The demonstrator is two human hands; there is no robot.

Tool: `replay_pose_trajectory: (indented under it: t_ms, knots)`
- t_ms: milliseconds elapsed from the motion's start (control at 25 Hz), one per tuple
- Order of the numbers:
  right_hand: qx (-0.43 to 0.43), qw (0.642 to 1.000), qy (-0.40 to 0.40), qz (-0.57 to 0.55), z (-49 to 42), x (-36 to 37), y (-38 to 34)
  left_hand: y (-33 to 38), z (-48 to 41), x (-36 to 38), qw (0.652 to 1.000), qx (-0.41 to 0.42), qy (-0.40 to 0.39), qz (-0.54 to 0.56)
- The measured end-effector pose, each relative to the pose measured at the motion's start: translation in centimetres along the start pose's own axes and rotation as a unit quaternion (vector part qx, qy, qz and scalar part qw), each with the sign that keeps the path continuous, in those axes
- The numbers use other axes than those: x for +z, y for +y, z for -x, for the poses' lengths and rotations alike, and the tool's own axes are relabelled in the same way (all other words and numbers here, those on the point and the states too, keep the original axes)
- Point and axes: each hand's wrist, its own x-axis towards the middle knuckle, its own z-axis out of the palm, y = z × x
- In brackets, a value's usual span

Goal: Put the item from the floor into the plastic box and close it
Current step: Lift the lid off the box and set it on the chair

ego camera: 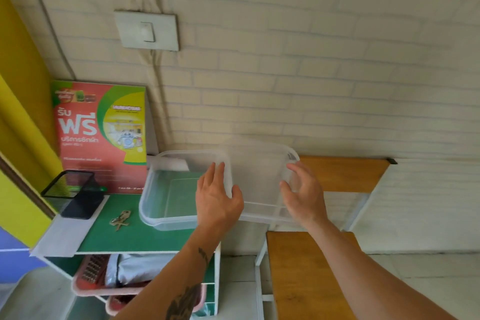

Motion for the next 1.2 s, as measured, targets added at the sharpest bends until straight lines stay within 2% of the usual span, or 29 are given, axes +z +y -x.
replay_pose_trajectory:
  t_ms: [160, 280, 400, 640, 840, 1120, 1200]
  knots:
    - [0.027, 1.0, -0.004, 0.003, 1.5, -4.7, 5.5, 2.7, 3.2, 5.8, 0.994, -0.01, -0.06, -0.092]
    - [0.061, 0.998, -0.014, -0.009, 2.7, -6.9, 10.2, 5.2, 5.4, 9.8, 0.984, 0.014, -0.052, -0.17]
    - [0.098, 0.994, 0.001, -0.057, 2.4, -6.6, 12.9, 6.2, 5.4, 12.4, 0.986, 0.011, -0.035, -0.165]
    - [0.046, 0.991, -0.028, -0.122, -0.6, -2.3, 10.6, 3.6, 3.4, 9.1, 0.979, -0.028, 0.022, -0.199]
    - [0.029, 0.989, -0.045, -0.134, -0.4, -0.2, 8.6, 2.3, 3.9, 6.7, 0.983, -0.041, 0.03, -0.174]
    - [0.05, 0.992, 0.005, -0.119, -0.4, -2.1, 9.6, 4.2, 2.7, 8.2, 0.98, 0.028, 0.056, -0.189]
    - [0.069, 0.992, 0.019, -0.107, -0.5, -3.1, 11.2, 5.0, 2.7, 10.1, 0.983, 0.032, 0.041, -0.178]
